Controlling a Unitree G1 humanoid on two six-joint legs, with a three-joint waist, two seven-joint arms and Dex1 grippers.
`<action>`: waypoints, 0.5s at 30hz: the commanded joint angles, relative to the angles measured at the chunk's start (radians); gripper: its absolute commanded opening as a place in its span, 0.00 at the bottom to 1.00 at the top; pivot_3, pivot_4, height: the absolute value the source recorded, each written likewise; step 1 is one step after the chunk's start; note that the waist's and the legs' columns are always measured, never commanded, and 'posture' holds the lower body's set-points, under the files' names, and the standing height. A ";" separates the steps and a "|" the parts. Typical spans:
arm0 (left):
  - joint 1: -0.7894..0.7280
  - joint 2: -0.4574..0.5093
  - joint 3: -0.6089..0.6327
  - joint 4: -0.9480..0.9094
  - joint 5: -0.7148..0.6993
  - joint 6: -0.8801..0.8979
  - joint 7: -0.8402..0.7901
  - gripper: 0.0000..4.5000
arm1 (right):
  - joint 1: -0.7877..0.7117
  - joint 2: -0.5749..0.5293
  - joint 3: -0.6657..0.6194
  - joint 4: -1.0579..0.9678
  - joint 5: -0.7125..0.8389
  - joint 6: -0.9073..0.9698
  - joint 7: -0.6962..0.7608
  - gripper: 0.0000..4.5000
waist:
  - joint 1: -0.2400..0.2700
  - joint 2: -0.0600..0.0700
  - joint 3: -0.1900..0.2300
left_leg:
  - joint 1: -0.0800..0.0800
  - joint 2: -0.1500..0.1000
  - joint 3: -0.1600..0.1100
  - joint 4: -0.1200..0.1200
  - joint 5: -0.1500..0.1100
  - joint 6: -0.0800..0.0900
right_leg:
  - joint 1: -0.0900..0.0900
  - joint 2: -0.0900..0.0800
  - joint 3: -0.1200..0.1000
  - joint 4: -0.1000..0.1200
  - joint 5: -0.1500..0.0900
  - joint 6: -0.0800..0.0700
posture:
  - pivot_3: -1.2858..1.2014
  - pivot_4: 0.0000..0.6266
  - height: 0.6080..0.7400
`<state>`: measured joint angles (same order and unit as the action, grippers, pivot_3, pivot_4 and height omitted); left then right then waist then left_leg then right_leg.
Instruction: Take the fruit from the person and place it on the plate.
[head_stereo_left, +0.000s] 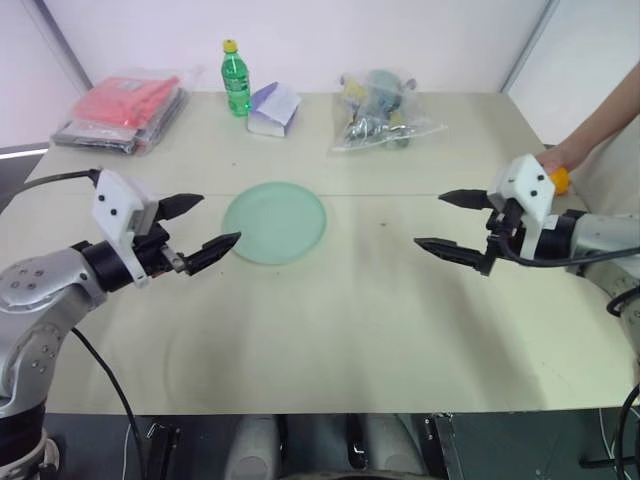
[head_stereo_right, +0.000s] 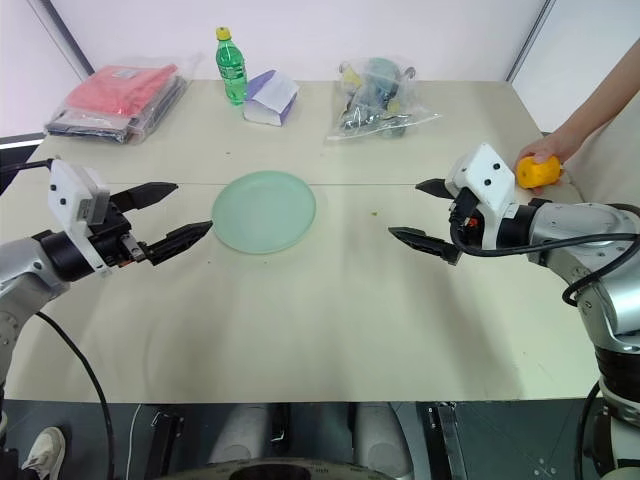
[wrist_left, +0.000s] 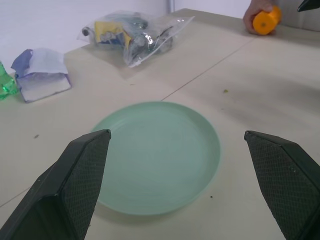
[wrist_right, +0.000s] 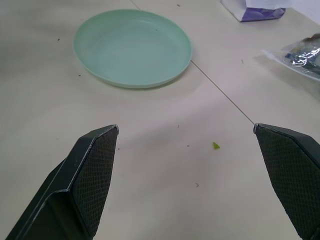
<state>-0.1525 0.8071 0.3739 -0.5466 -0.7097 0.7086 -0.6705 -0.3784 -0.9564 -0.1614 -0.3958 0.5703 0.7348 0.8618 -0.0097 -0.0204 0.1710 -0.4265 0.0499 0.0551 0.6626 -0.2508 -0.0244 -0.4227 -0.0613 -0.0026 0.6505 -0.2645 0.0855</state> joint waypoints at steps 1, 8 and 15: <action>-0.001 0.003 0.017 -0.032 -0.006 -0.010 0.014 1.00 | -0.030 0.001 -0.005 0.001 -0.004 -0.021 0.007 0.99 | 0.000 0.000 0.000 | 0.000 0.000 0.000 0.000 0.000 0.000 | 0.000 0.000 0.000 0.000 0.000 0.000 | 0.52 0.24 0.93; -0.009 0.002 0.008 -0.032 -0.007 -0.011 0.021 1.00 | -0.051 0.016 -0.008 0.007 0.009 -0.013 0.009 0.99 | 0.000 0.000 0.000 | 0.000 0.000 0.000 0.000 0.000 0.000 | 0.000 0.000 0.000 0.000 0.000 0.000 | 0.52 0.24 0.93; -0.025 -0.005 -0.016 -0.025 -0.004 -0.018 0.021 1.00 | -0.044 0.008 -0.016 -0.003 0.007 -0.008 0.012 0.99 | 0.000 0.000 0.000 | 0.000 0.000 0.000 0.000 0.000 0.000 | 0.000 0.000 0.000 0.000 0.000 0.000 | 0.52 0.24 0.93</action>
<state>-0.1587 0.8027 0.3616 -0.5520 -0.7095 0.7085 -0.6493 -0.4108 -0.9397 -0.1451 -0.3820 0.5657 0.7321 0.8712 -0.0094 -0.0204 0.1710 -0.4265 0.0499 0.0551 0.6626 -0.2508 -0.0244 -0.4227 -0.0613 -0.0026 0.6506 -0.2644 0.0856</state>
